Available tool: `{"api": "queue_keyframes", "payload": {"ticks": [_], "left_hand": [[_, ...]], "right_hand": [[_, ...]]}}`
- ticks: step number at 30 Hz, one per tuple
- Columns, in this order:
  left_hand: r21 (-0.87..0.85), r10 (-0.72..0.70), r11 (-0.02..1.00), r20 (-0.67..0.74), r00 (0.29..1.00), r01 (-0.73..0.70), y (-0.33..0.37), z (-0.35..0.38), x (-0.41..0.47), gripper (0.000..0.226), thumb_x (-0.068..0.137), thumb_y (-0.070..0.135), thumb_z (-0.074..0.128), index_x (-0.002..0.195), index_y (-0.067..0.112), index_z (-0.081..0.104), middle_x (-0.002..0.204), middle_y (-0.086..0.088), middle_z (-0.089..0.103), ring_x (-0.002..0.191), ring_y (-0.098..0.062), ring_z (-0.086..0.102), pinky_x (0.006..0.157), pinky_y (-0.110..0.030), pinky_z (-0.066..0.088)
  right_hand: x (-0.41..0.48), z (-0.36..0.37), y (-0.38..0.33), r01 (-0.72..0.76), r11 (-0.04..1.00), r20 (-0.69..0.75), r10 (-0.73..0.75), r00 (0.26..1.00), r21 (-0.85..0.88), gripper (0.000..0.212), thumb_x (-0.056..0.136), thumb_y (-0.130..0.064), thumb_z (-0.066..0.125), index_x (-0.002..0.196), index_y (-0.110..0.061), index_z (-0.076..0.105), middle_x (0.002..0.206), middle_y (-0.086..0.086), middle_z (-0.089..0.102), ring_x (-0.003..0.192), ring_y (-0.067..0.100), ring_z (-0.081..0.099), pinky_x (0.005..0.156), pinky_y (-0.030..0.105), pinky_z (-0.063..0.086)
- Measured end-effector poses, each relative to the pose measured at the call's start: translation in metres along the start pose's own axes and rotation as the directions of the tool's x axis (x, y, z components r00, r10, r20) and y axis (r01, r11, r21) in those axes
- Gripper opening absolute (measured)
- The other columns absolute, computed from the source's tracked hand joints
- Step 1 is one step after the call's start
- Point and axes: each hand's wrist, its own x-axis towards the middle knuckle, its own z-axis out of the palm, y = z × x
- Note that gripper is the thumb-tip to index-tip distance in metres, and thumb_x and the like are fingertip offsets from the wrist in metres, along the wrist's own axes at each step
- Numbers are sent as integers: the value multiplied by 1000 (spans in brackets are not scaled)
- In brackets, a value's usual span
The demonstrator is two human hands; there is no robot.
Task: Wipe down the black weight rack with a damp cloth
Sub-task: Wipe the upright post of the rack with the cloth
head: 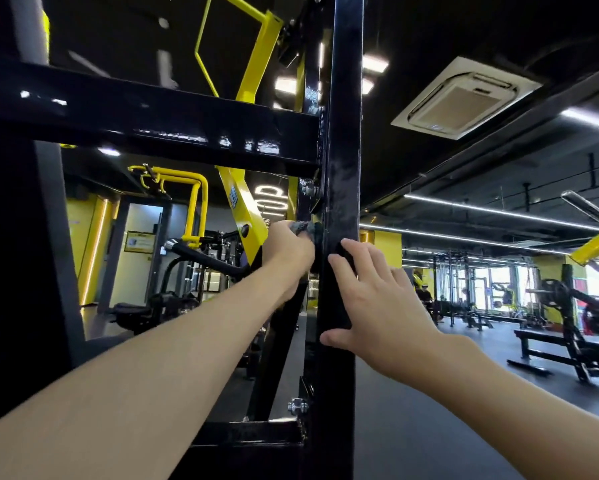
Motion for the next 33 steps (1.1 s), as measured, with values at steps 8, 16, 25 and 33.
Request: {"api": "queue_keyframes", "payload": {"ticks": [8, 16, 25, 33], "left_hand": [[13, 359, 933, 41, 932, -360, 84, -47, 5, 9, 97, 21, 60, 101, 25, 67, 76, 8, 68, 62, -6, 65, 53, -27, 55], [14, 40, 999, 92, 995, -42, 204, -54, 123, 16, 99, 20, 59, 115, 20, 57, 105, -1, 63, 56, -16, 70, 46, -30, 56], [262, -349, 921, 226, 909, 289, 220, -20, 199, 17, 100, 8, 56, 101, 22, 66, 99, 4, 67, 93, -14, 61, 72, -17, 45], [186, -479, 875, 205, 853, 447, 236, -31, 176, 23, 99, 16, 59, 91, 33, 72, 71, 12, 67, 64, -11, 61, 56, -30, 48]], "right_hand": [[102, -59, 44, -63, 977, -138, 93, 986, 206, 81, 78, -49, 74, 144, -21, 35, 148, -3, 24, 138, 19, 23, 113, 40, 32], [232, -161, 90, -48, 984, -71, 61, 996, 170, 68, 77, -40, 78, 133, -19, 46, 151, 6, 24, 138, 24, 15, 113, 43, 30], [345, -241, 135, 7, 994, 104, 5, 995, -114, 136, 70, -57, 80, 154, 1, -9, 160, 25, -20, 149, 38, -16, 123, 49, 0], [349, -249, 135, -2, 997, 231, 20, 973, -77, 131, 74, -51, 80, 153, 5, -9, 160, 24, -21, 149, 38, -17, 124, 48, 6]]}}
